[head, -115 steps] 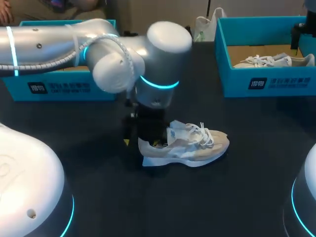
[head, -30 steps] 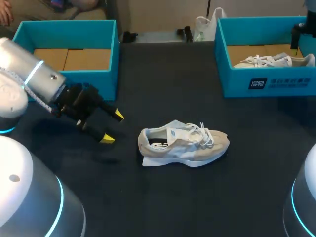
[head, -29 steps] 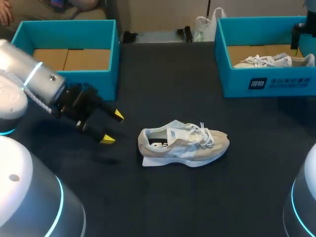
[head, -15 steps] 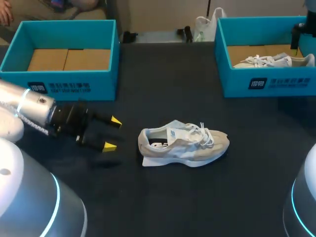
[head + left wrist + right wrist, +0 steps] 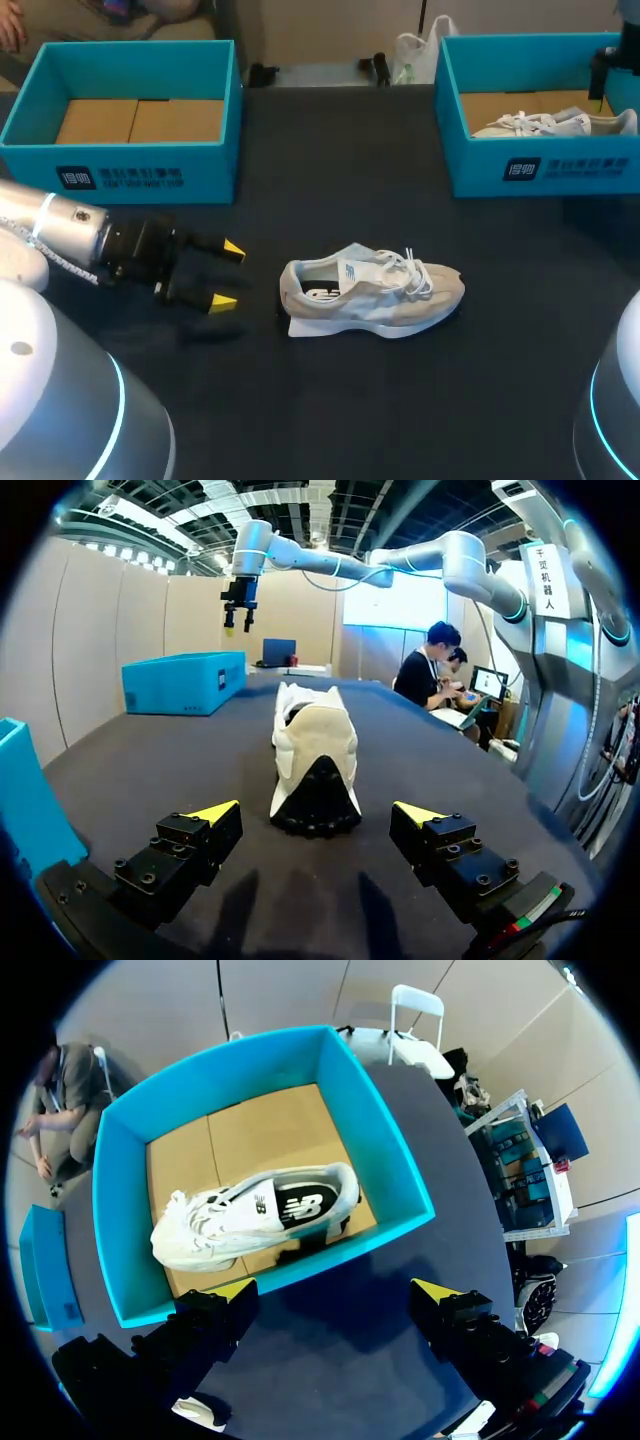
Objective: Take the shoe out of the shoebox, open the shoe tongue, remove and reinsert the insole, then place the shoe into the shoebox
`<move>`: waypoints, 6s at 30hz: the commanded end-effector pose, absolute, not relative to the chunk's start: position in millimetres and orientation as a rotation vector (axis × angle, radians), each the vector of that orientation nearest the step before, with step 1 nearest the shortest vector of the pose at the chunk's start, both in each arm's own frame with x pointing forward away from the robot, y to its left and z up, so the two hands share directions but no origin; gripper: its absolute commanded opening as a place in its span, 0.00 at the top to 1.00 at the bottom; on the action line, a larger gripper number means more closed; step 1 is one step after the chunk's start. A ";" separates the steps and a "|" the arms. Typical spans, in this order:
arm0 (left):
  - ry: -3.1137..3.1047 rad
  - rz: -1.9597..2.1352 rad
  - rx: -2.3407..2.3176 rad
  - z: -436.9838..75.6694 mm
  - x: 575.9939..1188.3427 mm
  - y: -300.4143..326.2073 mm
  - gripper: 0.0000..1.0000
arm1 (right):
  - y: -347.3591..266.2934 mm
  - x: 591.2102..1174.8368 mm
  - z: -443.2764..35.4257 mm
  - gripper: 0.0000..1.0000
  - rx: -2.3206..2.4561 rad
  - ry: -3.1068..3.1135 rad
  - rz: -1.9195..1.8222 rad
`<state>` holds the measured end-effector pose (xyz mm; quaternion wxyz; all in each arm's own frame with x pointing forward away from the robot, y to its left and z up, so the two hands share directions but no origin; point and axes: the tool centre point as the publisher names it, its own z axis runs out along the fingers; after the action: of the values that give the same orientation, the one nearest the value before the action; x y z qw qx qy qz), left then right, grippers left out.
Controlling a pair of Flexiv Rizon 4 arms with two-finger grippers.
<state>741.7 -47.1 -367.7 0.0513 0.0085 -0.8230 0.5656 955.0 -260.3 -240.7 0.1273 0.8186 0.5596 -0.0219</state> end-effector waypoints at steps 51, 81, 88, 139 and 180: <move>-2.553 1.837 0.136 -407.6 729.2 -132.3 0.00 | -260.6 954.5 -240.8 0.00 2.382 1.629 -0.061; -2.573 1.801 0.137 -423.1 731.5 -163.1 0.00 | -260.6 954.5 -240.8 0.00 2.382 1.629 -0.061; -2.592 1.786 0.140 -427.9 731.5 -162.5 0.24 | -260.6 954.5 -240.8 0.00 2.382 1.629 -0.061; -2.605 1.793 0.129 -426.0 736.2 -161.8 1.00 | -123.7 920.1 -219.4 0.00 2.291 1.941 -0.015; -2.605 1.793 0.129 -426.0 736.2 -161.8 1.00 | 82.9 775.4 -217.3 0.00 2.094 2.209 -0.070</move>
<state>733.7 -160.7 -424.9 -0.0123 0.0409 -0.8215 0.5686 771.3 76.4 -217.4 0.0458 0.6867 0.7254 -0.0135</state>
